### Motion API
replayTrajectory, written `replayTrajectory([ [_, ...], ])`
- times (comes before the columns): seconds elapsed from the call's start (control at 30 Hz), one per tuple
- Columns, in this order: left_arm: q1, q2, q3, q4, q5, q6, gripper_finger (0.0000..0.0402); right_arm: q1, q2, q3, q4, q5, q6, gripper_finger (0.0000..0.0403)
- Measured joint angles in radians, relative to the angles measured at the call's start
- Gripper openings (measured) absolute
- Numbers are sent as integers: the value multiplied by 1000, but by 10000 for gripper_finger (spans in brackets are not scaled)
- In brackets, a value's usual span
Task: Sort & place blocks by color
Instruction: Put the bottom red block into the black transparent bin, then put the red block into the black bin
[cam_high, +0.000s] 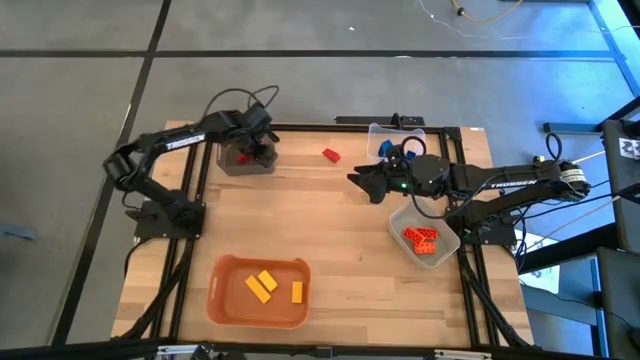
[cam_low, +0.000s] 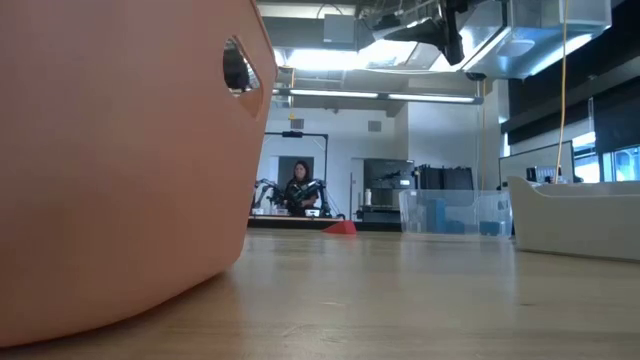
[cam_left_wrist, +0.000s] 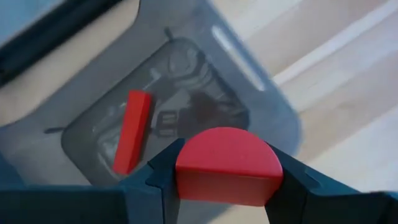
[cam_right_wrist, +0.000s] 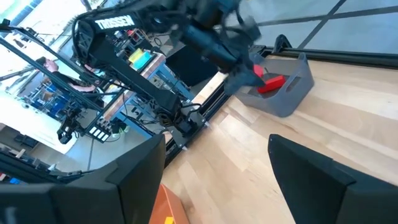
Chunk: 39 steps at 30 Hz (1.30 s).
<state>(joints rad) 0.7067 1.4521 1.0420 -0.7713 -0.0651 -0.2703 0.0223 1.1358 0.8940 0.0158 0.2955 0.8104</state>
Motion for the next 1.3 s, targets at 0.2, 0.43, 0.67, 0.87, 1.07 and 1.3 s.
replayTrajectory([
  [0.2, 11, 49, -68, 50, -21, -39, 158, 0, 0, 0, 0, 0, 20, 283],
  [0.43, 20, 48, -86, 78, -26, -34, 207, 0, 0, 0, 0, 0, 20, 283],
  [0.67, 26, 46, -70, 73, -10, -6, 278, 0, 0, 0, 0, 0, 25, 283],
  [0.87, 44, -46, 15, 134, 90, 12, 296, -59, 46, 39, -72, -20, 121, 283],
  [1.07, 18, -279, 26, 373, 299, -33, 293, -166, 227, 268, -413, -61, -37, 283],
  [1.3, -131, -504, 26, 447, 315, -42, 293, -291, 484, 402, -505, -66, -187, 283],
])
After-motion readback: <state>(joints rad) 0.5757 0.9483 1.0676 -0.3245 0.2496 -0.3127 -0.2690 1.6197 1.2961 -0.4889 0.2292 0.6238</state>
